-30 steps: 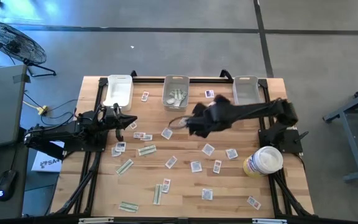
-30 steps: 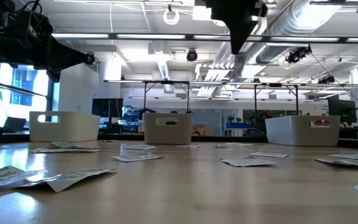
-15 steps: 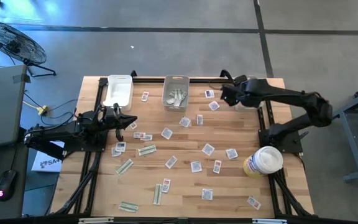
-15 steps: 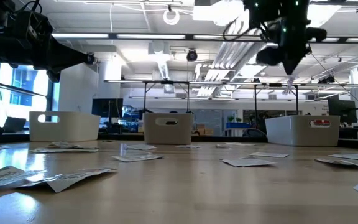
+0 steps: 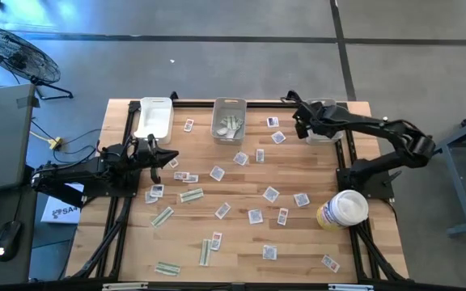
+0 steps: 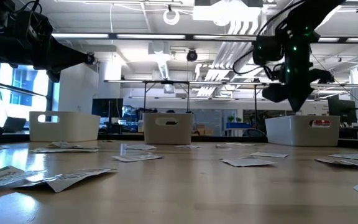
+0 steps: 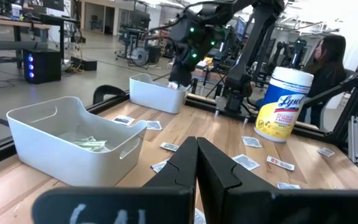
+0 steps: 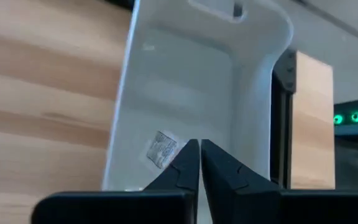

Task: Pick & Place First Aid Supplies
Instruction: Put the orange pad into the right gray bin

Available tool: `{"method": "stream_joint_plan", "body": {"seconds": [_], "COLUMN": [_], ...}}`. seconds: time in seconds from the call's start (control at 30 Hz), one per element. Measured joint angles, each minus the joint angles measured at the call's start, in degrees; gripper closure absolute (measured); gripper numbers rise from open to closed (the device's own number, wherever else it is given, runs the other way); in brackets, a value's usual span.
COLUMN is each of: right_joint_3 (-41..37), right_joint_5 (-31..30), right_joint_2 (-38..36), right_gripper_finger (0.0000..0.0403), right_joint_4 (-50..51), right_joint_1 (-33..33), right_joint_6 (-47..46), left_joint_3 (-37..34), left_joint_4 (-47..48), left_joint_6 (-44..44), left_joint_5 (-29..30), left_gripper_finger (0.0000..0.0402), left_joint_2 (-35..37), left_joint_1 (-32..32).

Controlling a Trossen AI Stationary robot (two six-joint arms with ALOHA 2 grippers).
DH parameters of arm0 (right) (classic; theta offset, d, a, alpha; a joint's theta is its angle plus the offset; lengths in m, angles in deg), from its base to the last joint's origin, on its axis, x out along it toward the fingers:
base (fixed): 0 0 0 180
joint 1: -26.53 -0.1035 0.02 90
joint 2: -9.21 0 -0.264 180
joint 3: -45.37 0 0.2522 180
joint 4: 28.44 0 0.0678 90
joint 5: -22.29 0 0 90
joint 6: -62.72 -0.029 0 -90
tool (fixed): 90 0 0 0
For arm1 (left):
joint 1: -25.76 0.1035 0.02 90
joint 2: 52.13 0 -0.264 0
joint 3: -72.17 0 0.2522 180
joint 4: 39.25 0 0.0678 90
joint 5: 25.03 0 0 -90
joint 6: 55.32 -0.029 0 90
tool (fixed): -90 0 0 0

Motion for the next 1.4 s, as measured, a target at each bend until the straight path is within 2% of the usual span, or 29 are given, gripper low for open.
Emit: {"method": "stream_joint_plan", "body": {"seconds": [0.23,0.3,0.4,0.5,0.6,0.77,0.9,1.03,1.2,1.4], "right_joint_3": [1.50,3.54,6.84,9.66,10.79,8.65,6.41,6.33,6.24,6.22], "right_joint_5": [1.23,1.92,6.04,11.16,16.10,22.77,23.72,23.62,24.79,24.23], "right_joint_2": [0.00,0.00,0.00,-0.04,-0.04,-0.04,1.26,7.46,16.13,20.27], "right_gripper_finger": [0.0322,0.0301,0.0277,0.0266,0.0266,0.0265,0.0265,0.0265,0.0266,0.0266], "right_joint_4": [2.35,4.11,7.44,9.91,9.79,0.22,-10.39,-16.96,-21.58,-22.47], "right_joint_1": [2.91,2.07,-1.65,-8.33,-17.85,-36.68,-50.80,-62.06,-70.09,-73.32], "right_joint_6": [5.68,6.78,8.32,6.86,4.23,-0.79,-2.36,-4.95,-9.83,-13.82], "left_joint_3": [0.01,-0.01,0.00,-0.01,0.01,0.01,0.00,0.01,0.01,0.01], "left_joint_4": [0.00,0.00,0.01,-0.01,0.01,-0.01,-0.01,0.01,-0.01,-0.01], "left_joint_6": [0.01,0.01,0.01,0.01,0.01,0.01,0.01,0.01,0.01,0.01], "left_joint_5": [0.00,0.00,0.02,0.02,0.02,0.02,0.02,0.02,0.00,0.00], "left_gripper_finger": [0.0401,0.0401,0.0401,0.0401,0.0401,0.0401,0.0401,0.0401,0.0401,0.0401], "left_joint_2": [-0.01,-0.01,0.01,0.01,-0.01,0.01,0.01,-0.01,-0.01,0.01], "left_joint_1": [-0.01,-0.02,-0.02,0.00,0.00,0.00,-0.01,-0.02,-0.01,0.00]}}
